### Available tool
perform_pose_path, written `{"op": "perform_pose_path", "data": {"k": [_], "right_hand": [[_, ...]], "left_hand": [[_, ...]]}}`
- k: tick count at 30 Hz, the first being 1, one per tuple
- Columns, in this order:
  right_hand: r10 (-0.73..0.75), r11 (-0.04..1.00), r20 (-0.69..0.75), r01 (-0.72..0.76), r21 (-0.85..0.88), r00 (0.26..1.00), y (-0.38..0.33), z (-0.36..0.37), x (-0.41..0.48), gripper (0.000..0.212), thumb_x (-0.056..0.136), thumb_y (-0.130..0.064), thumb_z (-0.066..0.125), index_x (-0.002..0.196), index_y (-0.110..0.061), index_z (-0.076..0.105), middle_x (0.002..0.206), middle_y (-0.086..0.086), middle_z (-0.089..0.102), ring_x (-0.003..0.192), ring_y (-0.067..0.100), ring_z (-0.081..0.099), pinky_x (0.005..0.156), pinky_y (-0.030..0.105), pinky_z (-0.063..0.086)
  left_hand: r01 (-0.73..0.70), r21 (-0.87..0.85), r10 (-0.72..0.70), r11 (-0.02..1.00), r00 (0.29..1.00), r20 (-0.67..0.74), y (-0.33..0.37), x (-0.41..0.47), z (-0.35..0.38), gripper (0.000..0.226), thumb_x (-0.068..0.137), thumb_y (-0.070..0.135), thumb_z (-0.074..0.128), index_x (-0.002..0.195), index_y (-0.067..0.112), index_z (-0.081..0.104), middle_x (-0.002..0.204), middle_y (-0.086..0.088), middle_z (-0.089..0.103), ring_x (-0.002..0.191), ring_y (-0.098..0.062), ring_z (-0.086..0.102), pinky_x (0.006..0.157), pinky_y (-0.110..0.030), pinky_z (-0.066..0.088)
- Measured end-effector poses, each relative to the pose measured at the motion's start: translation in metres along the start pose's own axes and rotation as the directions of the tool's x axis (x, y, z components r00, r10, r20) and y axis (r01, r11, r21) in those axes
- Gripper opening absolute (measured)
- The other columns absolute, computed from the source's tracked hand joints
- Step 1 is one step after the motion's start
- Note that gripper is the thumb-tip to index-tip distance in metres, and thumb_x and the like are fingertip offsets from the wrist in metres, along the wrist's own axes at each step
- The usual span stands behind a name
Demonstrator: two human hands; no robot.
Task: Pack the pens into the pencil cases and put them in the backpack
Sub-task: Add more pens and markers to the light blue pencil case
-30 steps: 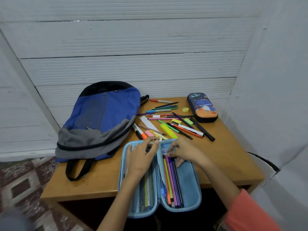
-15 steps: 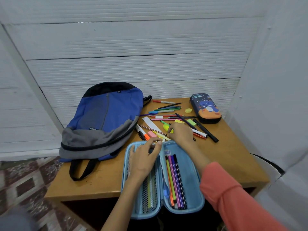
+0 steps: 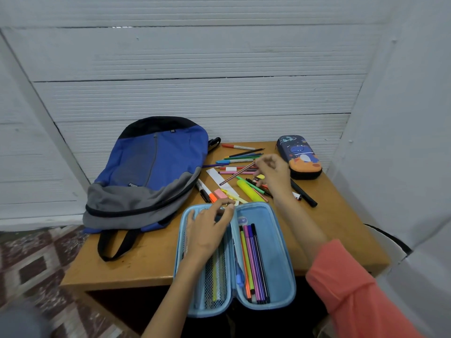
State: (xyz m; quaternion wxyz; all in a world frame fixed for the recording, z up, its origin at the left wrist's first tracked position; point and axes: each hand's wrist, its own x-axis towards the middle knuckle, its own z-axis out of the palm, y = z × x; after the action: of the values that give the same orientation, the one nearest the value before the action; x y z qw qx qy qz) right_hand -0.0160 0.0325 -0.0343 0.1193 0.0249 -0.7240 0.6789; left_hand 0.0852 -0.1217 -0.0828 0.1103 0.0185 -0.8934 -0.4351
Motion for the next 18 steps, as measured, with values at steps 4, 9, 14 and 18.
{"op": "perform_pose_path", "data": {"k": [4,9,14,18], "right_hand": [[0.016,0.976,-0.048,-0.005,0.218,0.999,-0.021,-0.014,-0.002,0.007,0.096,-0.017,0.057,0.096,-0.011,0.056,0.077,0.005,0.063,0.054,0.011,0.058,0.042,0.021,0.043],[0.085,0.979,0.048,-0.093,0.182,0.995,-0.014,-0.029,-0.006,0.009,0.096,-0.013,0.055,0.093,-0.008,0.061,0.074,0.010,0.059,0.051,0.012,0.055,0.040,0.022,0.041],[0.175,0.981,0.250,-0.146,-0.130,0.952,-0.002,-0.041,-0.016,0.016,0.096,-0.012,0.055,0.097,-0.004,0.069,0.071,0.009,0.061,0.048,0.009,0.052,0.038,0.018,0.037],[0.257,0.855,0.423,-0.001,-0.518,0.869,0.002,-0.040,-0.027,0.014,0.093,-0.009,0.058,0.090,-0.001,0.069,0.060,0.004,0.060,0.042,0.007,0.053,0.039,0.017,0.039]], "left_hand": [[-0.004,0.009,0.004,1.000,1.000,-0.001,0.000,-0.001,-0.001,0.027,0.092,0.061,0.034,0.104,0.051,0.056,0.070,0.023,0.058,0.083,0.002,0.057,0.114,-0.051,0.018],[0.013,0.016,-0.013,1.000,1.000,-0.003,0.003,-0.001,-0.003,0.031,0.096,0.058,0.038,0.110,0.043,0.060,0.070,0.023,0.057,0.078,0.001,0.055,0.111,-0.054,0.024],[-0.007,-0.019,0.007,1.000,1.000,0.000,0.002,-0.002,-0.003,0.020,0.097,0.055,0.041,0.104,0.049,0.059,0.062,0.023,0.053,0.069,0.005,0.053,0.106,-0.059,0.031],[-0.004,-0.015,0.004,1.000,1.000,-0.015,0.004,-0.002,-0.003,0.020,0.098,0.052,0.043,0.105,0.045,0.061,0.057,0.021,0.049,0.064,0.004,0.049,0.103,-0.062,0.034]]}}
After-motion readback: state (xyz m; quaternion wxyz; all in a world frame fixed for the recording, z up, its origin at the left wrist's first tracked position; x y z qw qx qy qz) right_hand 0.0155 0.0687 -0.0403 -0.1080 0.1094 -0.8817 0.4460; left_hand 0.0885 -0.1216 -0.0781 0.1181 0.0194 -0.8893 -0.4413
